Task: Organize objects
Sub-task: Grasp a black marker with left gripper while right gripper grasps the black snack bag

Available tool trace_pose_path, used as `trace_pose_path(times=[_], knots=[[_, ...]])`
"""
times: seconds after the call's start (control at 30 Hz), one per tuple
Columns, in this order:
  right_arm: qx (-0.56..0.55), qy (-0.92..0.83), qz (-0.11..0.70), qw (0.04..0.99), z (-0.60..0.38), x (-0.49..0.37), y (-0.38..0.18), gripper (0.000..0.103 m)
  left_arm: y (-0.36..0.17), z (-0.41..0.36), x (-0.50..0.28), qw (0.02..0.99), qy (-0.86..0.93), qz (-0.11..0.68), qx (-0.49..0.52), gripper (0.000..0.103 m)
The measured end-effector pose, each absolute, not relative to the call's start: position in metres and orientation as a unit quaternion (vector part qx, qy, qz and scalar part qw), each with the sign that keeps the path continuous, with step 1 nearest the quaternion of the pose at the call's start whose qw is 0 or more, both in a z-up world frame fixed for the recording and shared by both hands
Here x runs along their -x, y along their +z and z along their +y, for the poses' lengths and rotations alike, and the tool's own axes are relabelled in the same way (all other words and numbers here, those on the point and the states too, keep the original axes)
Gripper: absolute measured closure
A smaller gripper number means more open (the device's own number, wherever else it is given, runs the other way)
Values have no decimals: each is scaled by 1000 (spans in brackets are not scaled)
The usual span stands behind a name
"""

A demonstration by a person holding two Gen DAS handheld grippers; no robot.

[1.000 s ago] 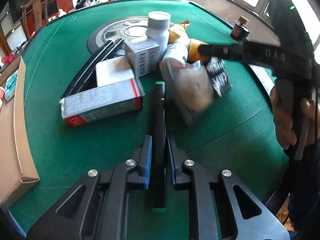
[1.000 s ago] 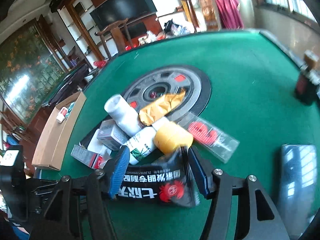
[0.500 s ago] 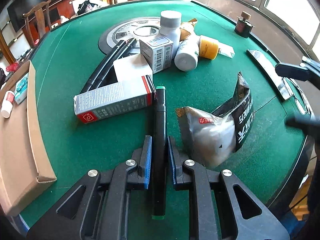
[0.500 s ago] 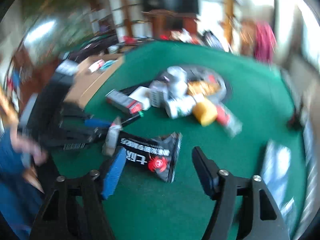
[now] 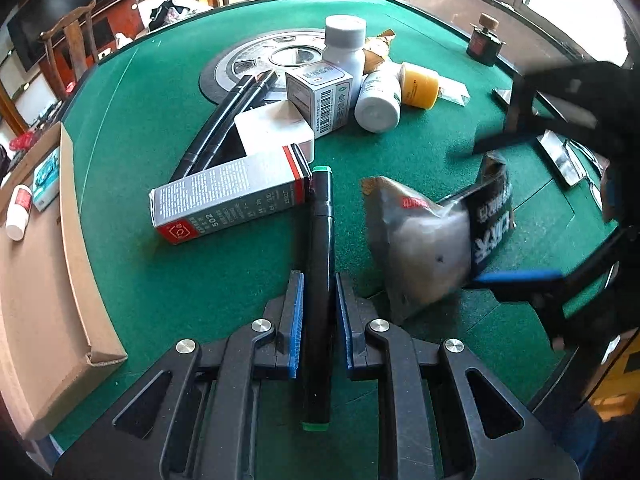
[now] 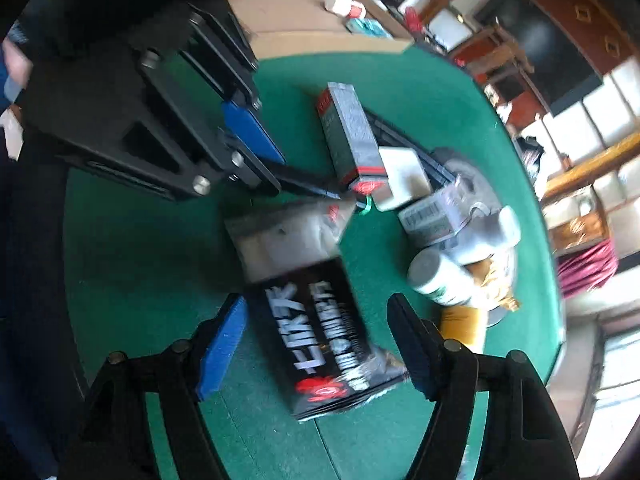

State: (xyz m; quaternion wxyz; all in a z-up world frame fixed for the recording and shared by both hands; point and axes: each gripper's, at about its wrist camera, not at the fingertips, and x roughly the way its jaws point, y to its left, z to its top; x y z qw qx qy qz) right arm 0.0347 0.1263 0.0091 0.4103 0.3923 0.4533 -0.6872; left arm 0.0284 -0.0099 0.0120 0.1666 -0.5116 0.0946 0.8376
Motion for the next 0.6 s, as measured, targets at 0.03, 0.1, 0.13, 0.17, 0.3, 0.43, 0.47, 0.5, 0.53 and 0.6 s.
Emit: trace_pose_path(times=[0.03,0.1,0.13,0.17,0.3,0.43,0.47,0.5,0.53,0.6], knots=[[-398,-697,438,405,130,-31,9,55,12,-10,-28,167,838,96,511,86],[-415,-720,386,401,142,-23,14,59,12,-9,-25,165,838,100,510,81],[-422,-731,362,395,149,-20,16,59,12,-8,-23,161,840,103,509,73],[-430,-744,335,385,157,-17,17,59,11,-8,-22,151,843,109,505,67],[-447,-791,198,369,193,-13,24,59,9,-13,-19,139,851,98,496,50],[-446,-815,102,355,214,-20,28,59,10,-6,-27,151,855,99,486,88],[-449,-815,78,357,218,-22,28,59,10,-6,-29,148,857,101,482,89],[-447,-817,60,359,221,-21,29,59,10,-6,-31,149,858,97,481,89],[-444,-820,49,358,223,-21,29,59,10,-10,-32,155,858,81,484,89],[-443,-820,35,361,219,-24,36,59,11,-16,-36,168,855,63,487,89]])
